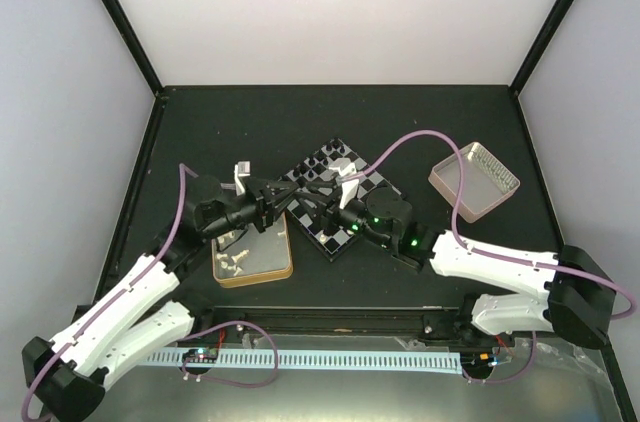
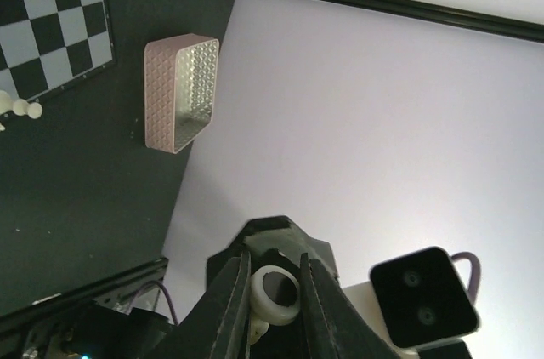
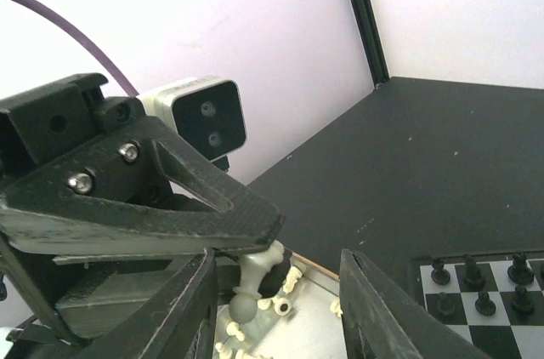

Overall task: Set up the chess pieces on the board
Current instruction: Place the chess piece on the chessboard.

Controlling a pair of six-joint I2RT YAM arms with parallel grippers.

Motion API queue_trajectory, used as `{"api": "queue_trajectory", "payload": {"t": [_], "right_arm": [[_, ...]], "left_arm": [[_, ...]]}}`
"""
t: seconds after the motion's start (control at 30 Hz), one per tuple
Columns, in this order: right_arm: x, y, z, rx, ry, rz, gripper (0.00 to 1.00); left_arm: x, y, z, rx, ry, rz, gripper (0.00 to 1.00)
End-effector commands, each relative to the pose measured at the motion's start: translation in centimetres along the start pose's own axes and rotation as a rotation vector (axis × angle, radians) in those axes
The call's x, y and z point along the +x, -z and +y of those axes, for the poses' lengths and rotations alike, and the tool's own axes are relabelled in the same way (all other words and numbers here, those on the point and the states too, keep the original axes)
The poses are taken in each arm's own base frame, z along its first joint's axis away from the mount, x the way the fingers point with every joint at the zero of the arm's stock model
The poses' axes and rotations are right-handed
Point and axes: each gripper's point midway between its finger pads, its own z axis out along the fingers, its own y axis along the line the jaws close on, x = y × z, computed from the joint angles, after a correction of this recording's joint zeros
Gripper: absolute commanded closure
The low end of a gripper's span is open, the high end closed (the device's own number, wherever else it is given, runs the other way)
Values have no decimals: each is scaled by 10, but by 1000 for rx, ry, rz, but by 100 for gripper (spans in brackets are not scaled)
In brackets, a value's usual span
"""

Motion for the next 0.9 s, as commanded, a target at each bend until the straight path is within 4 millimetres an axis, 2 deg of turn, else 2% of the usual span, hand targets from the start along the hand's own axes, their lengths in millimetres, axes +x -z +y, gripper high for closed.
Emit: {"api": "queue_trajectory", "payload": {"t": [0.0,0.1,0.17,0.33,0.43,0.6,0.7,0.73,0.87], "right_arm": [[-9,-5,6,-11,-11,-43,59],[-8,-7,5,-3,-17,-38,59],[-9,-8,4,2,-19,-39,64],[-8,-13,4,12,-27,-17,90],[-7,-14,5,11,-47,3,98],[-10,-8,6,37,-78,62,99],[-7,-5,-1,78,-84,149,99],[1,-4,-8,105,-91,201,99],[36,4,-43,223,-124,451,99]], "left_arm": [[8,4,-15,75,73,38,92],[8,4,-17,94,87,40,92],[7,5,-19,100,87,37,92],[9,7,-23,113,85,40,91],[5,10,-25,111,59,7,90],[-11,23,-24,74,-46,-128,67],[-30,34,-14,20,-133,-254,51],[-37,38,-8,-13,-184,-298,44],[-66,63,13,-187,-430,-474,32]]}}
